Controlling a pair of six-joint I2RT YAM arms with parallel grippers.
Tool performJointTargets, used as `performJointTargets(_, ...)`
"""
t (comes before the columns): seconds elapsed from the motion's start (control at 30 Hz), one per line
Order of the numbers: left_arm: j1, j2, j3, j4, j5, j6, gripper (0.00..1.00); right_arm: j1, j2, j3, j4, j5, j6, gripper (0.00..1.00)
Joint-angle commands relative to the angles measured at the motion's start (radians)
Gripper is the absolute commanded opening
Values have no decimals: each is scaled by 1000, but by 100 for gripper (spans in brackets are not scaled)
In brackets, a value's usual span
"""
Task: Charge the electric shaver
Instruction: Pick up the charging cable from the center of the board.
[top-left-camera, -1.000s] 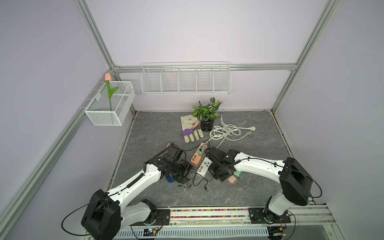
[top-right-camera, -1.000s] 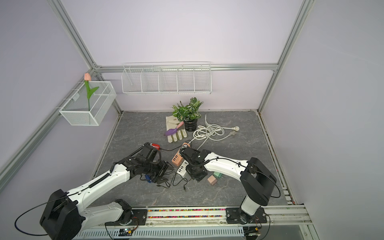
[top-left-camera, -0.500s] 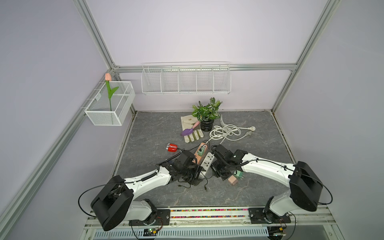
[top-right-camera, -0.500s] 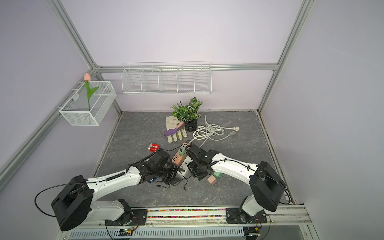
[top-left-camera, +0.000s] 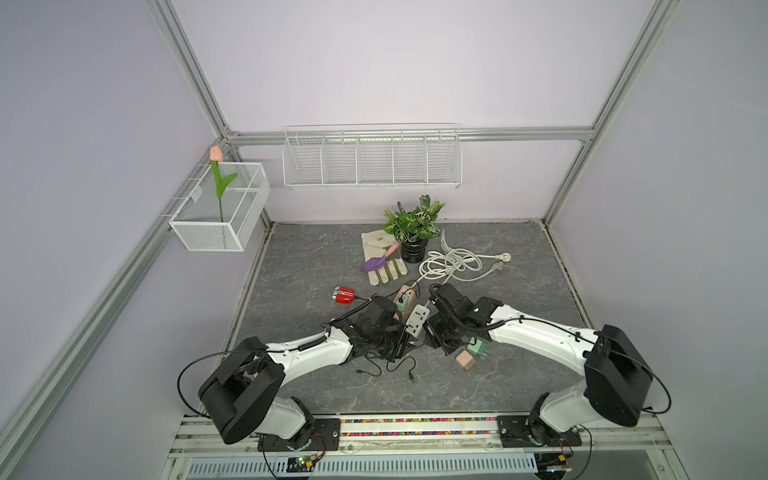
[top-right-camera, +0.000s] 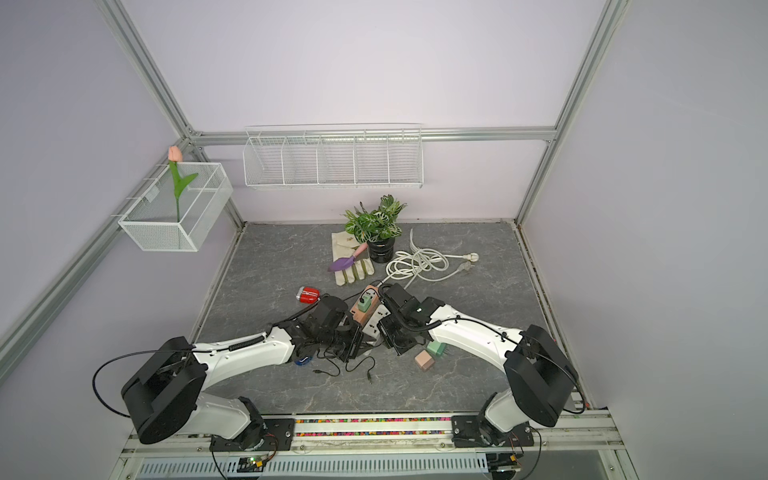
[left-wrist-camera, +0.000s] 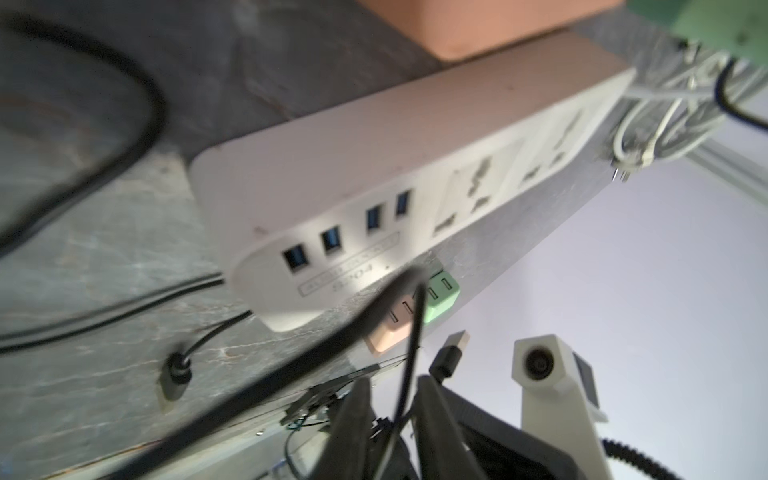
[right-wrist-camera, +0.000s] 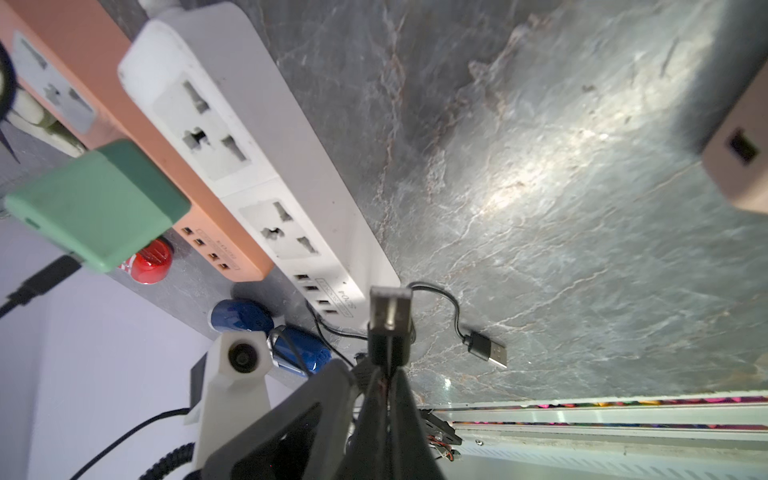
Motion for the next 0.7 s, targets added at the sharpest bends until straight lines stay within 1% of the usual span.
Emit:
performJointTargets(0.0, -2, 4, 56, 26, 4, -17, 0, -9, -20, -18, 16, -20, 62, 6)
performJointTargets(0.07, 10, -12, 73, 4, 5, 0, 0, -22, -32, -11, 19, -10, 31, 7)
performJointTargets(0.1, 19, -25, 83, -19, 7, 9, 0, -31, -41, -6, 14, -7, 14, 11)
performJointTargets(0.13, 32, -43, 92, -51, 8, 21, 0, -42, -54, -2, 13, 0, -9, 21)
performJointTargets(0.17, 49, -62, 105, -87, 9, 34, 0, -56, -80, -1, 18, 13, -41, 36)
performJointTargets(0.23, 88, -95, 127, -138, 26, 54, 0, -76, -127, -18, 78, 29, -98, 57)
performJointTargets(0.27, 112, -106, 140, -167, 42, 63, 0, -92, -156, -40, 123, 23, -124, 66)
performJointTargets(0.3, 130, -112, 157, -198, 60, 74, 0, -103, -181, -65, 167, 12, -141, 72)
performJointTargets(0.33, 154, -114, 179, -236, 85, 89, 0, -116, -212, -94, 237, 3, -156, 78)
performJointTargets(0.37, 178, -115, 199, -267, 117, 107, 0, -127, -242, -158, 310, -7, -159, 83)
performJointTargets(0.43, 215, -112, 228, -295, 164, 125, 0, -141, -285, -255, 491, -18, -109, 88)
performJointTargets(0.53, 253, -112, 257, -297, 209, 123, 0, -142, -291, -375, 792, 6, -9, 89)
performJointTargets(0.6, 266, -103, 278, -292, 228, 123, 0, -141, -269, -391, 920, 31, 23, 89)
performJointTargets(0.67, 270, -94, 304, -302, 232, 130, 0, -143, -240, -375, 995, 47, 45, 88)
